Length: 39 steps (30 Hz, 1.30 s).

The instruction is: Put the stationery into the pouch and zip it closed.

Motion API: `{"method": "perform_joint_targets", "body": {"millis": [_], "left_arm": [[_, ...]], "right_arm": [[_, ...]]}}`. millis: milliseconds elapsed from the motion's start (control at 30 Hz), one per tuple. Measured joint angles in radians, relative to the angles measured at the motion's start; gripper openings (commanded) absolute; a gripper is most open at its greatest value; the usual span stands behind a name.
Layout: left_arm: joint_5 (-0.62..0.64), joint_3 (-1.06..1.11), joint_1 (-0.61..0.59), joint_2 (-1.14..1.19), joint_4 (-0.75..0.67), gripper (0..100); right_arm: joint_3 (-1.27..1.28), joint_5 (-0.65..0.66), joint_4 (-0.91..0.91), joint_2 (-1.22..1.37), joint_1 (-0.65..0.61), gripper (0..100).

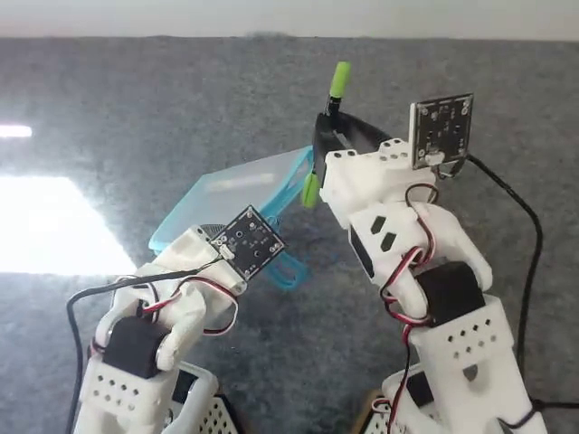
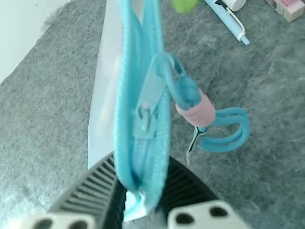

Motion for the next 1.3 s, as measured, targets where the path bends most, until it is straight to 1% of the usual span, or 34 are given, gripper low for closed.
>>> {"method": "perform_joint_targets", "body": {"millis": [200,300,467,633,800,933,1067,1167,1300], "left_arm": [[0.0,0.0,0.0,0.0,0.0,1],[0.0,0.0,0.0,0.0,0.0,1],[0.0,0.0,0.0,0.003,0.0,1],[0.0,0.0,0.0,0.003,0.0,1],[0.0,-0.064,0.0,0.006,0.0,1],[0.0,-0.126,0.0,0.006,0.044,1],[0.002,-0.176,0.069,0.006,0.081,1],[0.048,-0.218,0.112,0.009,0.087,1],[0.083,-0.292,0.126,0.083,0.094,1]], "right_arm": [[-0.074,0.0,-0.061,0.078,-0.011,0.6],[-0.08,-0.003,-0.106,0.147,-0.008,0.6],[-0.08,-0.005,-0.126,0.23,0.009,0.6],[-0.08,-0.006,-0.146,0.245,0.041,0.6],[-0.08,-0.006,-0.186,0.245,0.049,0.6],[-0.08,-0.006,-0.23,0.245,0.048,0.6],[-0.08,-0.006,-0.288,0.252,0.046,0.6],[-0.08,-0.005,-0.305,0.252,0.035,0.6],[-0.08,-0.003,-0.305,0.252,0.032,0.6]]}}
